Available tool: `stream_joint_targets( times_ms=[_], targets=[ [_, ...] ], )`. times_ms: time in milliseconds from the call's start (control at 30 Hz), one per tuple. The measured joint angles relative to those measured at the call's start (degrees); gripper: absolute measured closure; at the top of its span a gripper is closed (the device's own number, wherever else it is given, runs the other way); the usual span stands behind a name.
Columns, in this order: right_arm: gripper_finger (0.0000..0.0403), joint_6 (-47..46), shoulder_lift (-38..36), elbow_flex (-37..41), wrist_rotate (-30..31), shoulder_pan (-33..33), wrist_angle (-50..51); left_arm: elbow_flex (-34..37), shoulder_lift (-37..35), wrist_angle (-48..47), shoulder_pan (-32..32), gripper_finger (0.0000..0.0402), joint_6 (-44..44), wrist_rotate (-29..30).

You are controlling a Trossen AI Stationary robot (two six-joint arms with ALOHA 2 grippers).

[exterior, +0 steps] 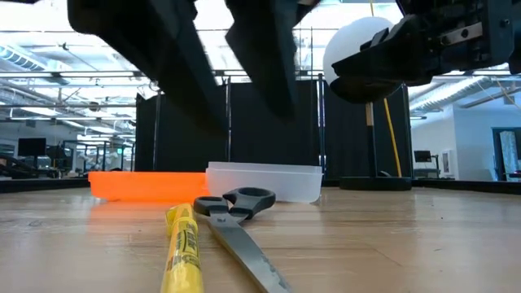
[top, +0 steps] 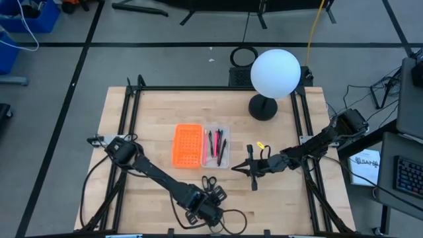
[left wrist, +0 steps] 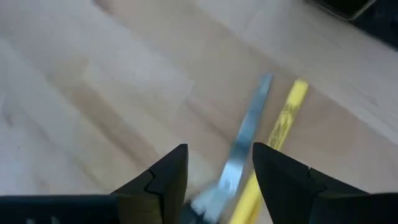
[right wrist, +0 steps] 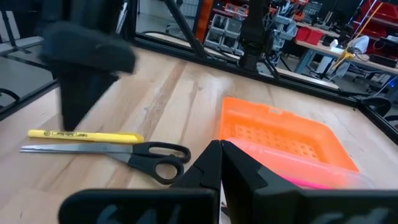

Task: Pick & place school supplies into a supply box
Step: Put the yellow marker pen into the supply box

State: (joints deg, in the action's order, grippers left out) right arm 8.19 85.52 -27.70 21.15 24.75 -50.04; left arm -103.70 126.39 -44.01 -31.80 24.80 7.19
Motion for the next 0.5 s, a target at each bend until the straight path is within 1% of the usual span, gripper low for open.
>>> stream_joint_targets(
  times_ms=[167, 267, 367, 500],
  targets=[
    [0.0402, -0.29, 0.00, -0.02, -0.02, 0.00, 0.56, 0.00, 0.81, 0.35, -0.60, 0.0215, 2.40, -2.60],
    [0.0402, -1.46, -0.02, -0.02, -0.20, 0.00, 0.56, 0.04, 1.01, -1.35, -0.97, 0.0215, 3.18, -4.21],
    [0.0401, -1.52, -0.02, -0.02, -0.20, 0.00, 0.52, 0.04, 0.99, -0.07, -1.06, 0.0215, 3.61, -5.54],
    [0.0402, -2.48, -0.02, -0.02, -0.22, 0.00, 0.54, 0.04, 1.20, 0.40, -0.97, 0.0215, 3.19, -5.89]
  ],
)
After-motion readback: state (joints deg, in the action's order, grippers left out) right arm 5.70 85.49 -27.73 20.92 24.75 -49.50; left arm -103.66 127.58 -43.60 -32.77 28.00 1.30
